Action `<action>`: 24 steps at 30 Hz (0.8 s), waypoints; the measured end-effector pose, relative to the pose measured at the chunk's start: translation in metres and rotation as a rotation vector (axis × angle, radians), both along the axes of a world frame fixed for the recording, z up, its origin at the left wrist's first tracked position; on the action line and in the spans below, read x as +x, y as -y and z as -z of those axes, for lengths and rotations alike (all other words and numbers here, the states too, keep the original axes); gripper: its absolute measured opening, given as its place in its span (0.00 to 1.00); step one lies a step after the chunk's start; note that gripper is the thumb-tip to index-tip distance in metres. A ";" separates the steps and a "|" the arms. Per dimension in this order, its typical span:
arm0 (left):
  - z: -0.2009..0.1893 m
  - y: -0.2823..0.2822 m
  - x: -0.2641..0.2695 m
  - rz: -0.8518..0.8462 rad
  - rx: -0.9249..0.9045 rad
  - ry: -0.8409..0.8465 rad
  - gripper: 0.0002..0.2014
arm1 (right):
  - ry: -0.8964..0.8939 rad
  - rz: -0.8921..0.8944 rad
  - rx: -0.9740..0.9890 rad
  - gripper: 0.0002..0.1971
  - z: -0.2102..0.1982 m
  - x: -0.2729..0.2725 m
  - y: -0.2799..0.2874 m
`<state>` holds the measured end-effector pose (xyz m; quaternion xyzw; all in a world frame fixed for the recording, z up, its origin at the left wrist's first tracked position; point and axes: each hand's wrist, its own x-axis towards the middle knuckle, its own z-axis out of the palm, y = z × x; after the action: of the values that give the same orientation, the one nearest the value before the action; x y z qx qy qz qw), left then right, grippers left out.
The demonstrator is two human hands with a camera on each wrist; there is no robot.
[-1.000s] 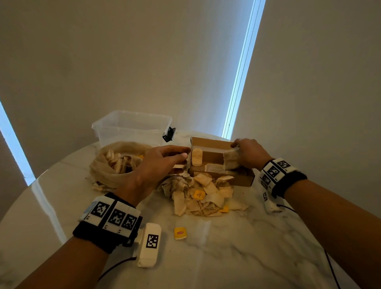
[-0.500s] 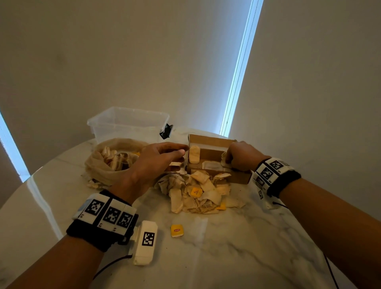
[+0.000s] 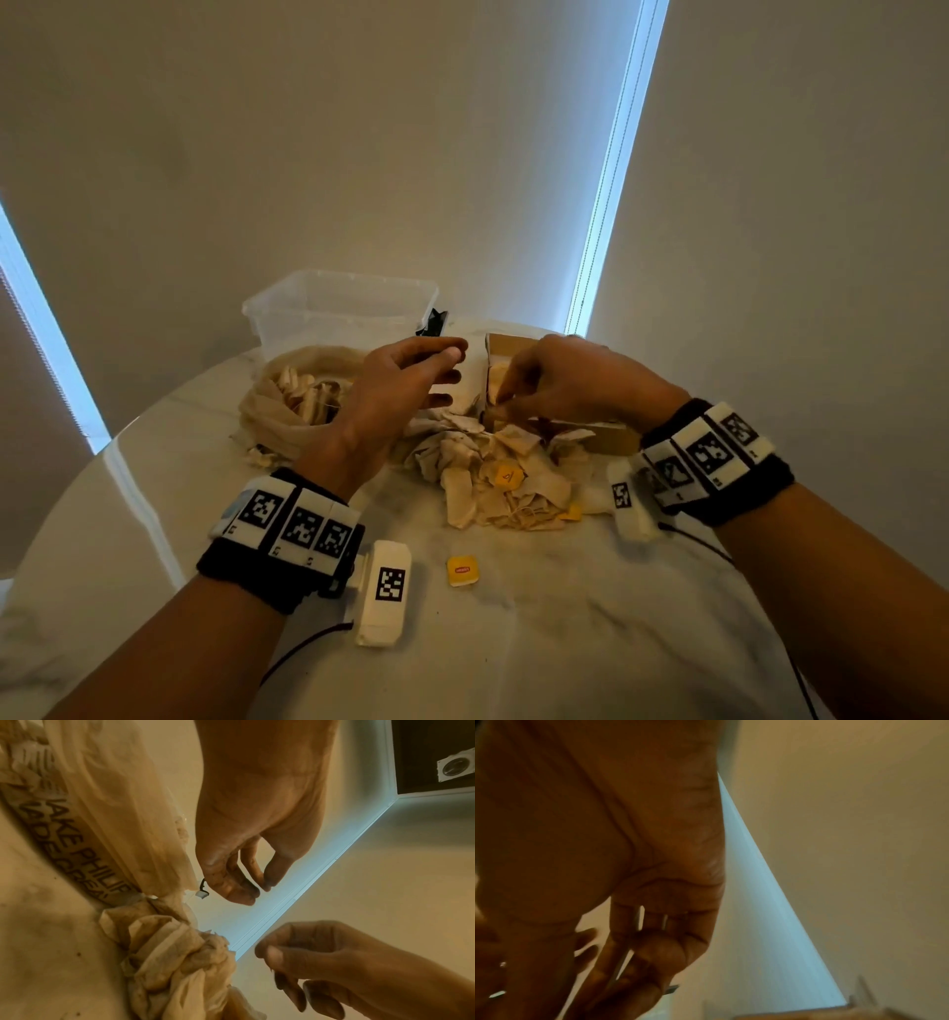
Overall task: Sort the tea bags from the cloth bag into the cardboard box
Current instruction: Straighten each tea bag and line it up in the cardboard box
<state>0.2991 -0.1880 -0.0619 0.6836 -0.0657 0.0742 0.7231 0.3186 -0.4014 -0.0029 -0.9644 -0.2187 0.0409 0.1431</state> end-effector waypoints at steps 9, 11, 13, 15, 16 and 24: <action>-0.012 -0.009 0.000 -0.160 -0.120 0.084 0.12 | -0.005 -0.136 -0.093 0.16 0.034 -0.012 -0.063; -0.012 -0.011 0.001 -0.154 -0.120 0.079 0.12 | -0.032 -0.093 -0.039 0.11 0.030 -0.007 -0.059; -0.012 -0.010 0.001 -0.144 -0.107 0.081 0.11 | -0.074 -0.061 0.119 0.09 0.023 -0.003 -0.048; -0.011 -0.009 0.001 -0.122 -0.094 0.083 0.11 | -0.113 0.006 0.383 0.08 0.018 -0.004 -0.036; -0.011 -0.008 0.002 -0.102 -0.084 0.079 0.11 | -0.134 0.062 0.518 0.08 0.018 -0.006 -0.031; -0.010 -0.005 -0.003 0.140 0.100 -0.059 0.26 | -0.347 0.286 1.151 0.12 0.042 -0.010 -0.011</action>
<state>0.2963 -0.1830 -0.0518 0.7145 -0.0959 0.0000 0.6930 0.3083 -0.3904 -0.0453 -0.7314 -0.0477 0.0532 0.6782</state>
